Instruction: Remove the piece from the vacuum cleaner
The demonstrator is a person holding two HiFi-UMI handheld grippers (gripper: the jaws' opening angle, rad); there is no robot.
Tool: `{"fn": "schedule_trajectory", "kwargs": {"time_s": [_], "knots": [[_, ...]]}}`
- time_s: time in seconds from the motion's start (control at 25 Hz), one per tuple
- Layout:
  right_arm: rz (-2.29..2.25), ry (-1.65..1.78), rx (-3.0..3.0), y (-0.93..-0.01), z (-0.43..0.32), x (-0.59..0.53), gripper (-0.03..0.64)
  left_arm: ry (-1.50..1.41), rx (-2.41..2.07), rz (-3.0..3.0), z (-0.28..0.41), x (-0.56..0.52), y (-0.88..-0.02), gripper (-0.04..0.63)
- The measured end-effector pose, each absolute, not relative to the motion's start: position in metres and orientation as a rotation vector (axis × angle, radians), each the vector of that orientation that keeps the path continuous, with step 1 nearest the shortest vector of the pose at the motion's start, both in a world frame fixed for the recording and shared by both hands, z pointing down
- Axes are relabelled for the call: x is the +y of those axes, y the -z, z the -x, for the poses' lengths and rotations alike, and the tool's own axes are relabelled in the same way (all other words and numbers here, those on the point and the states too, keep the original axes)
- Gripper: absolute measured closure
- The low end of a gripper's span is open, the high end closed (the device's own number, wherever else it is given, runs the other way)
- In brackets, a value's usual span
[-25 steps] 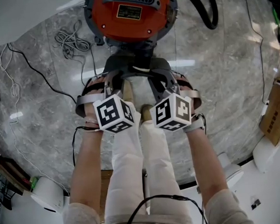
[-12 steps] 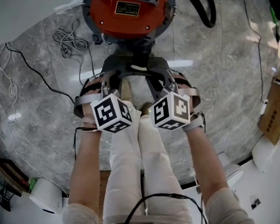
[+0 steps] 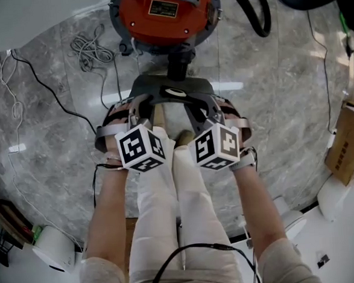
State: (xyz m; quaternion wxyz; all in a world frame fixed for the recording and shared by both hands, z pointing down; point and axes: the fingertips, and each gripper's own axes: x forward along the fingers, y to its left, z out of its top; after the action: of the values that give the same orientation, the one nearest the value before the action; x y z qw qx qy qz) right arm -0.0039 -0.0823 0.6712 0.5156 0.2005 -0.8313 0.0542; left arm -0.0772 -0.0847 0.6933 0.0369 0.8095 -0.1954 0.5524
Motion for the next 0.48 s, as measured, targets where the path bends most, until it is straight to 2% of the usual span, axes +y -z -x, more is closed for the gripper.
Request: {"fn": "schedule_trajectory", "kwargs": {"time_s": [0.48], "knots": [[-0.537, -0.158, -2.055, -0.620, -0.008, -0.055, 0.572, -1.644, -0.669, -2.501, 0.065, -0.063, -0.644, 0.560]]}}
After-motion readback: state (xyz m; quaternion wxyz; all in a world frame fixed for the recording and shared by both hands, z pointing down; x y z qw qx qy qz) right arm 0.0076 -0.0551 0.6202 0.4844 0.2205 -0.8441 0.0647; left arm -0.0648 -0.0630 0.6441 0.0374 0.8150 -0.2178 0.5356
